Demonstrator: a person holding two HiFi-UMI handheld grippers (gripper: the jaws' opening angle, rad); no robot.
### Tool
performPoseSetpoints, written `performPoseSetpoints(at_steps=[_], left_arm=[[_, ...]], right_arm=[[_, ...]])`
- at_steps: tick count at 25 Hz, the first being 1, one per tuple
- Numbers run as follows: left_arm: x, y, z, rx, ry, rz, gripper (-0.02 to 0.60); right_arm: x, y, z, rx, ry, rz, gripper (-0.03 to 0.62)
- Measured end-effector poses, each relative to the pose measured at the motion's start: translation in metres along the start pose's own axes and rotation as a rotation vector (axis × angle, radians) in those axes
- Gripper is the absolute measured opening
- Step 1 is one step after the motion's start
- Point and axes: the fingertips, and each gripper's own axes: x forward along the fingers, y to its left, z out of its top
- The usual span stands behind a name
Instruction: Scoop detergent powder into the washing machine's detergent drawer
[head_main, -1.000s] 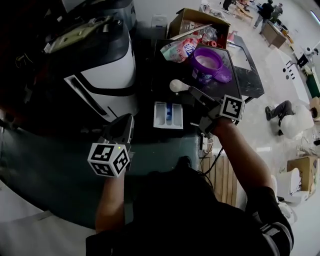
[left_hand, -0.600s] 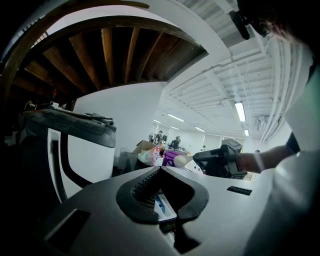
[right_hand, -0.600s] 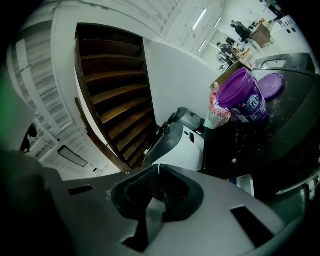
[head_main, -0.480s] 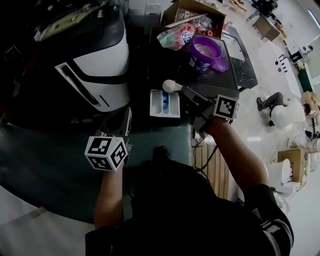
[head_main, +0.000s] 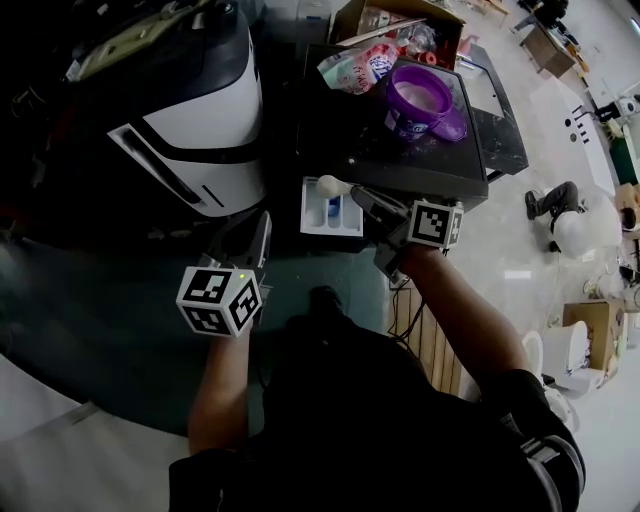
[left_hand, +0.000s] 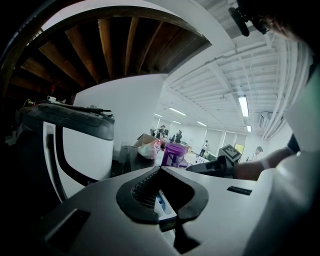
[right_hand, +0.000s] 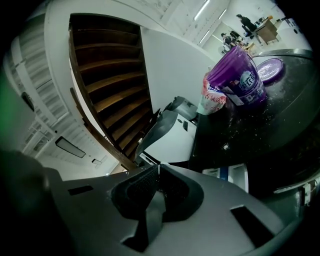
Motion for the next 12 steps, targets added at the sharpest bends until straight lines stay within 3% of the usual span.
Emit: performPoseSetpoints(at_steps=[12], left_arm=[[0.012, 0.013, -0.030, -0.049, 0.051, 0.037, 0.008]], right_arm=[[0.030, -0.048, -0.034, -0.131, 0.149, -0.094, 0.018]])
